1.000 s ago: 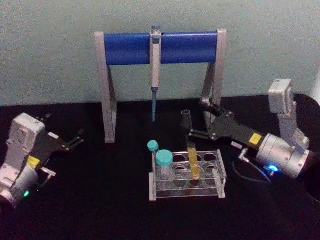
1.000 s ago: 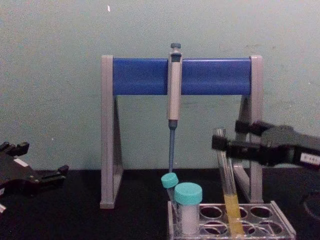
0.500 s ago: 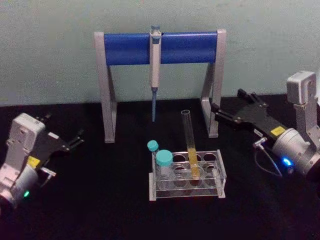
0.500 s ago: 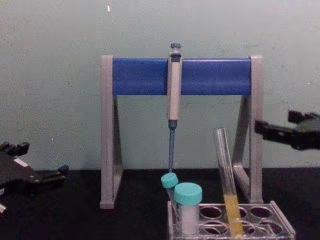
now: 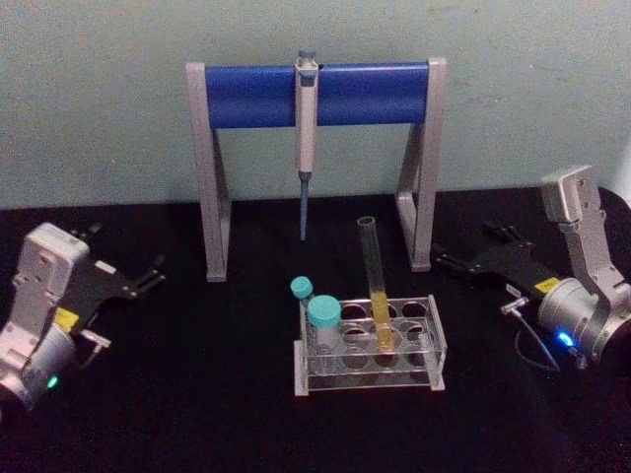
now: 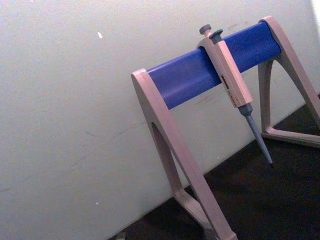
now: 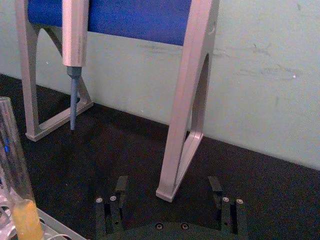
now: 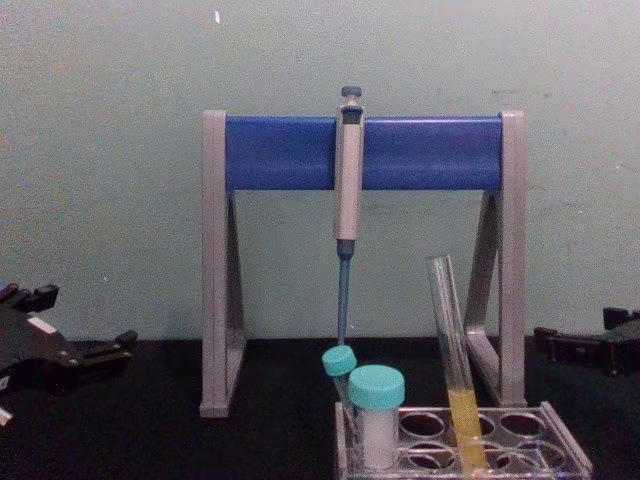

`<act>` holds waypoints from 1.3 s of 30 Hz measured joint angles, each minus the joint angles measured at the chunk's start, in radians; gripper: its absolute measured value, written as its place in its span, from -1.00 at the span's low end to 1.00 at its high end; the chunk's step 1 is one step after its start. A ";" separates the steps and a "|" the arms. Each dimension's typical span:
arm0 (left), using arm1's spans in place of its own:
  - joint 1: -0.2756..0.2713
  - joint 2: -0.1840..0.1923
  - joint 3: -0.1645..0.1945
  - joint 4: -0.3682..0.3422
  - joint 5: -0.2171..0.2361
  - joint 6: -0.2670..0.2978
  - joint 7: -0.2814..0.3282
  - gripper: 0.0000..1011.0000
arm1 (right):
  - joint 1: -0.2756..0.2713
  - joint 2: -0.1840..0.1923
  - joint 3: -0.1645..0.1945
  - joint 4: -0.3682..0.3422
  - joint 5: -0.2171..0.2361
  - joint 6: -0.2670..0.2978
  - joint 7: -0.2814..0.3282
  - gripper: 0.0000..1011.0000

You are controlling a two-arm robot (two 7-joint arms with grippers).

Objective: Pick up the test tube from the test tube rack, shake it, then place it back into the test tube rack.

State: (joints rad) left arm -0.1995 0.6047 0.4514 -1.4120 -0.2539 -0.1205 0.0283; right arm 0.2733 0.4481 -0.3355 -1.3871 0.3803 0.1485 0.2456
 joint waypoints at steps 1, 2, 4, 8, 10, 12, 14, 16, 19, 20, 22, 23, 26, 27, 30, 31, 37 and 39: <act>0.000 0.000 0.000 0.000 0.000 0.000 0.000 0.98 | 0.000 -0.002 0.002 0.002 0.000 0.002 0.001 0.98; 0.000 0.000 0.000 0.000 0.000 0.000 0.000 0.98 | 0.000 -0.003 0.004 0.004 0.000 0.004 0.002 0.98; 0.000 0.000 0.000 0.000 0.000 0.000 0.000 0.98 | 0.001 -0.003 0.004 0.004 0.000 0.004 0.002 0.98; 0.000 0.000 0.000 0.000 0.000 0.000 0.000 0.98 | 0.001 -0.002 0.003 0.003 0.000 0.003 0.003 0.98; 0.000 0.000 0.000 0.000 0.000 0.000 0.000 0.98 | 0.001 -0.001 0.002 0.003 0.000 0.002 0.003 0.98; 0.000 0.000 0.000 0.000 0.000 0.000 0.000 0.98 | 0.001 -0.001 0.002 0.002 0.000 0.002 0.003 0.98; 0.000 0.000 0.000 0.000 0.000 0.000 0.000 0.98 | 0.001 0.000 0.001 0.002 0.000 0.001 0.003 0.98; 0.000 0.000 0.000 0.000 0.000 0.000 0.000 0.98 | 0.002 0.000 0.001 0.002 0.000 0.001 0.004 0.98; 0.000 0.000 0.000 0.000 0.000 0.000 0.000 0.98 | 0.002 0.000 0.001 0.001 0.000 -0.001 0.004 0.98; 0.000 0.000 0.000 0.000 0.000 0.000 0.000 0.98 | 0.002 0.000 0.001 0.001 0.000 -0.001 0.004 0.98; 0.000 0.000 0.000 0.000 0.000 0.000 0.000 0.98 | 0.002 0.000 0.000 0.001 0.001 -0.001 0.004 0.98; 0.000 0.000 0.000 0.000 0.000 0.000 0.000 0.98 | 0.002 0.000 0.000 0.001 0.000 -0.002 0.004 0.98; 0.000 0.000 0.000 0.000 0.000 0.000 0.000 0.98 | 0.002 0.001 0.000 0.000 0.001 -0.002 0.004 0.98; 0.000 0.000 0.000 0.000 0.000 0.000 0.000 0.98 | 0.002 0.001 0.000 0.000 0.001 -0.002 0.004 0.98; 0.000 0.000 0.000 0.000 0.000 0.000 0.000 0.98 | 0.002 0.001 -0.001 0.000 0.001 -0.003 0.004 0.98; 0.000 0.000 0.000 0.000 0.000 0.000 0.000 0.98 | 0.002 0.001 -0.001 0.000 0.001 -0.003 0.004 0.98; 0.000 0.000 0.000 0.000 0.000 0.000 0.000 0.98 | 0.002 0.001 -0.001 -0.001 0.001 -0.003 0.004 0.98; 0.000 0.000 0.000 0.000 0.000 0.000 0.000 0.98 | 0.002 0.001 -0.001 -0.001 0.001 -0.004 0.004 0.98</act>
State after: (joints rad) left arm -0.1995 0.6047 0.4514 -1.4120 -0.2539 -0.1206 0.0283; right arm 0.2748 0.4496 -0.3364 -1.3878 0.3814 0.1448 0.2494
